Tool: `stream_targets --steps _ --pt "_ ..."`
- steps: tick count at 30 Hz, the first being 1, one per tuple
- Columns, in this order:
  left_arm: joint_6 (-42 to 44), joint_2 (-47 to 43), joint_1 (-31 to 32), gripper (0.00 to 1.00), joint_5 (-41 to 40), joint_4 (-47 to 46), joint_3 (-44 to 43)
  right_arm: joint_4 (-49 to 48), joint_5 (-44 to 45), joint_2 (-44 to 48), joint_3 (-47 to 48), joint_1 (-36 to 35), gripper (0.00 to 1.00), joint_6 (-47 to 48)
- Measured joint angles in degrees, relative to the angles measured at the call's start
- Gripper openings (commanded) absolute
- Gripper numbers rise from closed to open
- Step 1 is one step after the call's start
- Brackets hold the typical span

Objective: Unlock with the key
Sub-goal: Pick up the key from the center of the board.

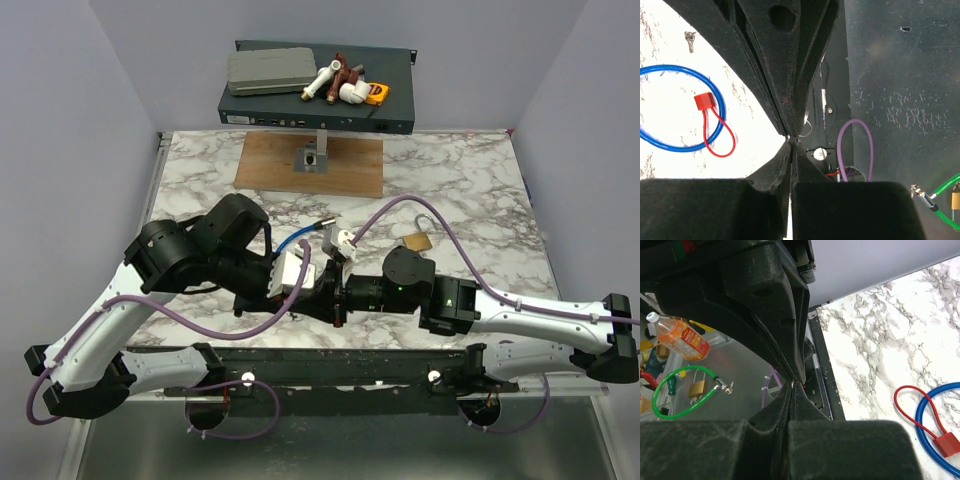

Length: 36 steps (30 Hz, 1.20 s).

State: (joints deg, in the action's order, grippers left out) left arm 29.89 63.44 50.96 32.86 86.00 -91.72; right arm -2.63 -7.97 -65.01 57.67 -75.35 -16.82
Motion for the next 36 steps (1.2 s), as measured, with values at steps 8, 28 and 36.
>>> stream_targets --steps 8,28,36 --pt "-0.4 0.1 -1.0 0.03 0.0 0.3 -1.3 -3.3 1.9 1.6 -3.2 -0.5 0.01 -0.3" --pt "-1.9 -0.9 -3.4 0.62 -0.8 -0.7 -2.3 -7.4 6.2 7.2 -7.3 -1.8 0.01 -1.2" --pt "-2.4 -2.4 -3.8 0.57 -0.9 -2.4 -2.3 -8.5 6.2 6.6 -7.3 -1.8 0.01 -1.2"
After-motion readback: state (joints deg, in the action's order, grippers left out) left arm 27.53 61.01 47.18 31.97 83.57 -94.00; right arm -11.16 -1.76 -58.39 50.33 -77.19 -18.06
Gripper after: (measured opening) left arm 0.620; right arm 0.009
